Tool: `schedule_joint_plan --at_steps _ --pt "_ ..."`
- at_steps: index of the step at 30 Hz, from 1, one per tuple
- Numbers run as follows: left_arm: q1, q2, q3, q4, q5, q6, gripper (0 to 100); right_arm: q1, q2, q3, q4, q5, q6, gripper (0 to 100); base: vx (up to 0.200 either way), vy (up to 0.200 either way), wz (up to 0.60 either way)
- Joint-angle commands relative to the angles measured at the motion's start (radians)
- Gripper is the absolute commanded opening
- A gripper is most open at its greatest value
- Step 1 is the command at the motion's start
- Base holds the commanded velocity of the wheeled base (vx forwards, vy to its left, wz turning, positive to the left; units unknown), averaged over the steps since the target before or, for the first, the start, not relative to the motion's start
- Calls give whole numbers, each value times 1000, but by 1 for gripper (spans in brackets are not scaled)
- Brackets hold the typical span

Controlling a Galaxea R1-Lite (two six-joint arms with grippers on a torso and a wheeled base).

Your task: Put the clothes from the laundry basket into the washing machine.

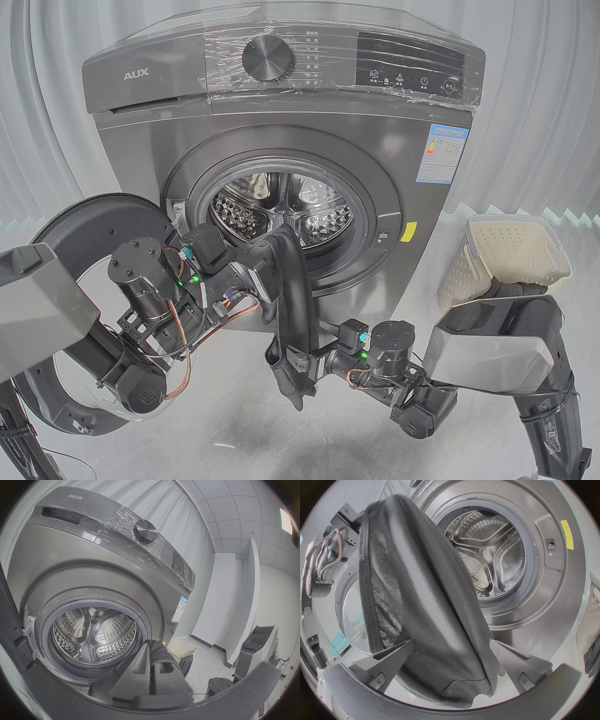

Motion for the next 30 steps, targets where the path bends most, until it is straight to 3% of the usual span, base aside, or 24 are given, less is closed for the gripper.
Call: schedule_joint_plan --at_steps 1,22,23,30 --pt "-5 -3 5 -2 0 0 0 -2 70 -83 5 1 -19 100 0 0 0" --pt "-19 -56 18 0 0 -2 0 -2 128 -238 74 -10 -28 100 0 0 0" --pt "-19 -58 21 0 1 -2 0 -2 128 -241 74 -11 -28 0 0 0 0" --pt "-20 -75 55 -2 -2 -2 0 -4 123 -258 60 -11 -28 0 0 0 0"
